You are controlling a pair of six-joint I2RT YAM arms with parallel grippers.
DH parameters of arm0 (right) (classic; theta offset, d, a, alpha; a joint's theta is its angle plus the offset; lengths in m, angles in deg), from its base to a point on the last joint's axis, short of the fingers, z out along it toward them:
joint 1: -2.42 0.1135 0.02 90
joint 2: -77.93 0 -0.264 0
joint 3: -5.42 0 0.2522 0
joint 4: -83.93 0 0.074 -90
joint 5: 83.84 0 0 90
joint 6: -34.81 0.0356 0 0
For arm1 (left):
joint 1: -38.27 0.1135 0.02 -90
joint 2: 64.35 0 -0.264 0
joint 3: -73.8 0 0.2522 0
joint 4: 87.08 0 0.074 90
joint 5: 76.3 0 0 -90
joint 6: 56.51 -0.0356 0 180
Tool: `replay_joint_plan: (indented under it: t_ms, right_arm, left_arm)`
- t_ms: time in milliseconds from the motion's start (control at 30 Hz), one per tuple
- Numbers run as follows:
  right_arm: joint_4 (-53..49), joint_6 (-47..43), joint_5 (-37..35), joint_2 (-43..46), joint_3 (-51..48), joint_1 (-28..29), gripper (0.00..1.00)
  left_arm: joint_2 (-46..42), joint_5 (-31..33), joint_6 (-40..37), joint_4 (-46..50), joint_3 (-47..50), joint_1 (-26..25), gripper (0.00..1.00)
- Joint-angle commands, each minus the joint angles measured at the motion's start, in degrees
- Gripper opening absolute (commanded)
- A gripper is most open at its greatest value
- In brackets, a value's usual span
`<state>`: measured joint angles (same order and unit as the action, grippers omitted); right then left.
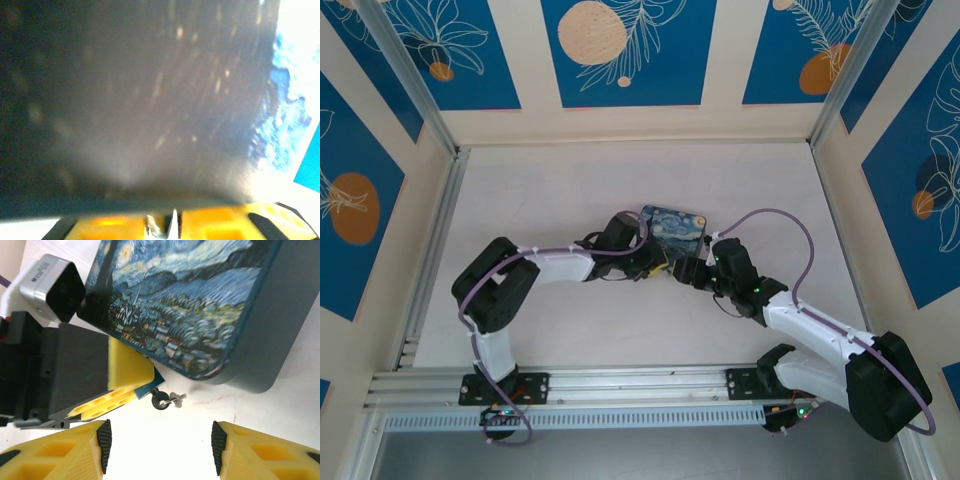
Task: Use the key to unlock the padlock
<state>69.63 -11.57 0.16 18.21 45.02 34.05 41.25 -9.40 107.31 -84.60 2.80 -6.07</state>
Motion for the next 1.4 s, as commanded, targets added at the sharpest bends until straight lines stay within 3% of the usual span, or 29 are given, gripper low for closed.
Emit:
replay_joint_plan:
  t_ms: [0, 333, 567, 800, 1067, 1200, 1367]
  right_arm:
    - [-0.87, 4.33, 2.04, -0.13, -1.14, -0.37, 0.57]
    - [0.53, 6.97, 3.16, -0.25, -2.81, -1.17, 0.58]
    - [4.03, 5.99, 4.48, -5.89, -1.08, -2.57, 0.58]
    - [5.53, 2.61, 6.8, -14.35, 5.8, -5.49, 0.58]
    - [4.1, -0.98, 11.32, -24.29, 17.0, -11.1, 0.56]
    - [4.11, -1.19, 13.47, -22.96, 16.43, -11.52, 0.53]
    - [3.12, -0.47, 9.81, -16.19, 9.49, -10.22, 0.53]
  left_arm:
    - [2.05, -0.52, 1.94, 1.48, 1.15, -1.66, 0.32]
    - [-7.04, 4.53, -3.42, 7.48, 3.46, -0.99, 0.73]
    - [-15.66, 10.49, -10.16, 15.85, 4.48, 0.94, 0.92]
    - [-21.26, 14.7, -12.74, 19.46, 6.85, 2.31, 0.99]
    - [-22.17, 14.48, -12.42, 18.69, 8.96, 2.32, 1.0]
    - [-22.09, 14.71, -12.65, 18.54, 9.16, 2.3, 1.0]
    - [-21.5, 15.18, -13.43, 18.48, 9.16, 2.58, 1.0]
